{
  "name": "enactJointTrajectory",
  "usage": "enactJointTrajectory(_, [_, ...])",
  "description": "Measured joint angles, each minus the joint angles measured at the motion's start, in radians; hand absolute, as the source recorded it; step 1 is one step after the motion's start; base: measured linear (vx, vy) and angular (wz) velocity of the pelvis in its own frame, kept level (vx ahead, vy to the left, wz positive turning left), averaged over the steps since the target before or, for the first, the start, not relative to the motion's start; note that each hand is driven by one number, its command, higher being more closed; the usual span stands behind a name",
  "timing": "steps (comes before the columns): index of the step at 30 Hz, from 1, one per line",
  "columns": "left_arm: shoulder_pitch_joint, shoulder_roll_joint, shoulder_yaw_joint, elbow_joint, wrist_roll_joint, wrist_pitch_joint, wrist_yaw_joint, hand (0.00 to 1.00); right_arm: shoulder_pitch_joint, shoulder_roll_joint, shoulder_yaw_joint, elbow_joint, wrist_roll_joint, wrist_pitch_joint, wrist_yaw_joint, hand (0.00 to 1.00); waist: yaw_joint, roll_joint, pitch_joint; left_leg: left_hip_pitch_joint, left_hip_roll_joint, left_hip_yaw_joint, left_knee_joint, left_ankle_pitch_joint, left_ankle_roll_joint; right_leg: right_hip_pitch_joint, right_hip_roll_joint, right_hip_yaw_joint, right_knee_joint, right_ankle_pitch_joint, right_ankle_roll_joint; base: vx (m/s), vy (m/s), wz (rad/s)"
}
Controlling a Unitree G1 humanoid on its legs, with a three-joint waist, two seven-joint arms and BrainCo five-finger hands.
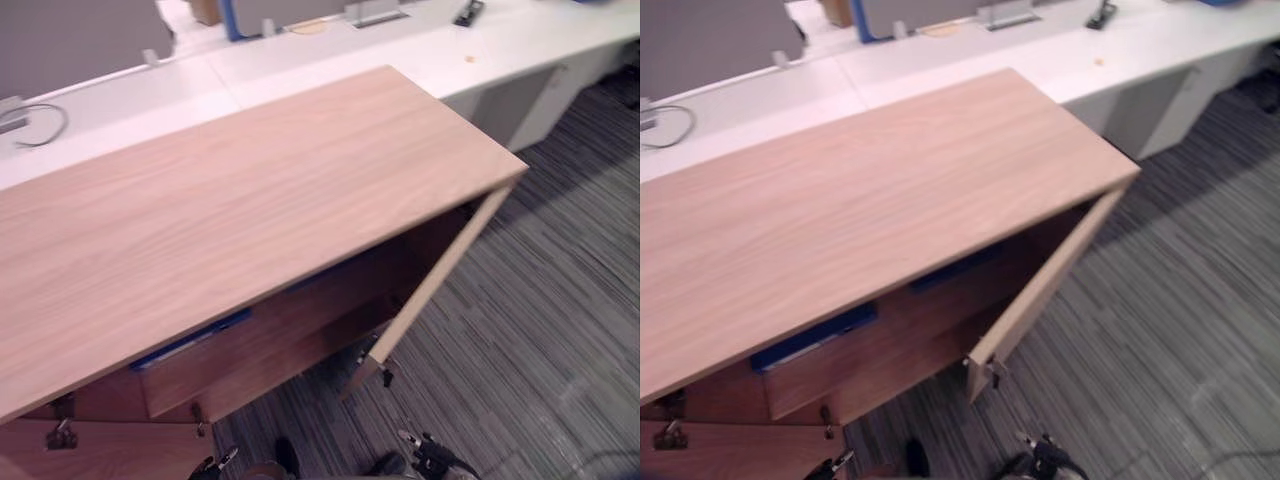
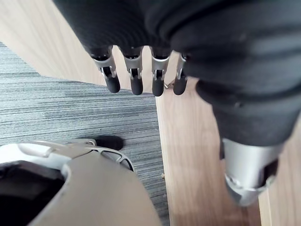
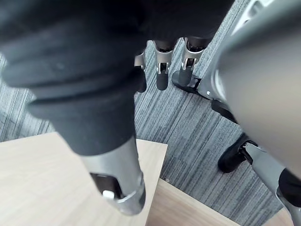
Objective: Walk over to the cabinet, pick up the folder, carry it to the office cabinet, place the folder inside the office cabinet, then close the office cabinet door
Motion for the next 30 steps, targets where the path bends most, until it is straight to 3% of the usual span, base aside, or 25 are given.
enactJointTrajectory(1, [-0.005,0.005,-0.016,0.004,0.013,-0.001,0.0,0.0,0.017,-0.011,-0.017,-0.015,0.003,-0.01,0.001,0.0,-0.011,0.001,-0.002,0.013,-0.023,-0.032,0.0,-0.002,0.008,0.009,-0.08,-0.033,0.135,-0.041,-0.002,0.22,0.258,1.09])
enactJointTrajectory(3, [-0.008,0.016,-0.044,0.019,0.03,-0.003,0.0,0.0,0.017,-0.024,-0.022,-0.02,-0.001,-0.013,0.002,0.0,-0.018,0.0,-0.004,0.029,-0.048,-0.068,0.002,0.0,0.014,0.013,-0.172,-0.037,0.296,-0.057,-0.036,0.2,0.27,0.8])
enactJointTrajectory(4, [-0.011,0.021,-0.067,0.019,0.038,-0.006,0.0,0.0,0.012,-0.028,-0.02,-0.024,-0.011,-0.027,0.002,0.0,-0.019,0.002,-0.003,0.045,-0.055,-0.101,0.003,-0.008,0.035,-0.01,-0.227,0.027,0.409,-0.053,-0.086,0.18,0.266,0.75])
enactJointTrajectory(5, [-0.014,0.032,-0.103,0.019,0.042,-0.011,0.002,0.0,0.01,-0.022,-0.017,-0.045,-0.023,-0.031,0.005,0.0,-0.021,0.006,0.0,0.053,-0.047,-0.126,0.011,-0.018,0.052,-0.051,-0.222,0.168,0.466,-0.113,-0.086,0.1,0.17,0.62])
enactJointTrajectory(6, [-0.015,0.037,-0.119,0.019,0.048,-0.012,0.003,0.0,0.01,-0.013,-0.011,-0.052,-0.032,-0.032,0.008,0.0,-0.022,0.008,0.001,0.053,-0.04,-0.139,0.018,-0.018,0.052,-0.069,-0.195,0.254,0.465,-0.144,-0.067,0.03,0.062,0.66])
enactJointTrajectory(8, [-0.015,0.053,-0.158,0.02,0.053,-0.022,0.007,0.0,0.011,0.017,0.01,-0.068,-0.034,-0.033,0.012,0.0,-0.031,0.008,0.004,0.055,-0.014,-0.205,0.034,-0.019,0.05,-0.099,-0.043,0.563,0.362,-0.196,-0.01,-0.01,-0.081,0.86])
enactJointTrajectory(9, [-0.019,0.055,-0.165,0.02,0.054,-0.025,0.013,0.0,0.013,0.019,0.03,-0.068,-0.038,-0.034,0.013,0.0,-0.034,0.005,0.005,0.053,-0.015,-0.227,0.036,-0.019,0.049,-0.1,-0.002,0.65,0.317,-0.202,0.002,-0.01,-0.139,0.77])
enactJointTrajectory(11, [-0.021,0.055,-0.166,0.021,0.057,-0.031,0.024,0.0,0.013,0.022,0.054,-0.07,-0.073,-0.033,0.016,0.0,-0.035,-0.006,0.0,0.038,-0.026,-0.26,0.05,-0.021,0.044,-0.099,0.028,0.736,0.249,-0.199,0.012,-0.04,-0.167,0.6])
enactJointTrajectory(12, [-0.02,0.057,-0.165,0.02,0.06,-0.036,0.034,0.0,0.013,0.023,0.071,-0.068,-0.107,-0.033,0.016,0.0,-0.035,-0.018,0.0,0.026,-0.041,-0.278,0.058,-0.024,0.033,-0.095,0.028,0.746,0.198,-0.173,0.035,-0.07,-0.175,0.52])
enactJointTrajectory(13, [-0.016,0.057,-0.161,0.021,0.061,-0.038,0.042,0.0,0.014,0.022,0.095,-0.063,-0.125,-0.032,0.016,0.0,-0.034,-0.031,-0.001,0.023,-0.051,-0.288,0.053,-0.028,0.017,-0.081,0.026,0.735,0.161,-0.183,0.063,-0.05,-0.188,0.31])
enactJointTrajectory(14, [-0.011,0.055,-0.159,0.021,0.061,-0.038,0.043,0.0,0.014,0.022,0.104,-0.06,-0.141,-0.03,0.017,0.0,-0.033,-0.029,-0.006,0.021,-0.048,-0.289,0.05,-0.025,0.01,-0.067,0.034,0.739,0.127,-0.194,0.066,-0.01,-0.185,0.06])
enactJointTrajectory(15, [-0.001,0.043,-0.145,0.024,0.06,-0.039,0.048,0.0,0.014,0.015,0.112,-0.059,-0.173,-0.027,0.017,0.0,-0.035,-0.015,-0.013,0.02,-0.021,-0.291,0.042,-0.017,-0.004,-0.063,0.068,0.735,0.089,-0.188,0.058,0.01,-0.223,-0.07])
enactJointTrajectory(18, [0.005,0.042,-0.104,0.045,0.049,-0.045,0.053,0.0,0.031,0.016,0.136,-0.057,-0.212,-0.023,0.017,0.0,-0.034,-0.033,-0.018,0.023,0.052,-0.296,0.03,0.002,-0.05,-0.044,0.149,0.715,0.049,-0.182,0.026,0.02,-0.194,-0.04])
enactJointTrajectory(22, [0.011,0.033,-0.066,0.061,0.02,-0.045,0.057,0.0,0.045,0.013,0.132,-0.058,-0.223,-0.025,0.015,0.0,-0.04,-0.037,-0.025,0.023,0.097,-0.321,0.035,0.004,-0.082,-0.001,0.207,0.681,-0.002,-0.172,0.01,0.02,-0.176,0.13])
enactJointTrajectory(28, [0.014,0.023,-0.028,0.055,-0.023,-0.046,0.062,0.0,0.048,0.021,0.125,-0.055,-0.226,-0.026,0.009,0.0,-0.038,-0.042,-0.024,-0.065,0.105,-0.357,0.168,-0.032,-0.09,0.035,0.213,0.602,-0.025,-0.17,-0.001,-0.04,-0.031,0.37])
enactJointTrajectory(30, [0.014,0.024,-0.025,0.052,-0.03,-0.046,0.065,0.0,0.048,0.026,0.095,-0.048,-0.226,-0.027,0.006,0.0,-0.036,-0.043,-0.022,-0.122,0.15,-0.181,0.299,-0.093,-0.026,0.041,0.212,0.566,-0.021,-0.173,-0.015,-0.08,0.046,0.51])
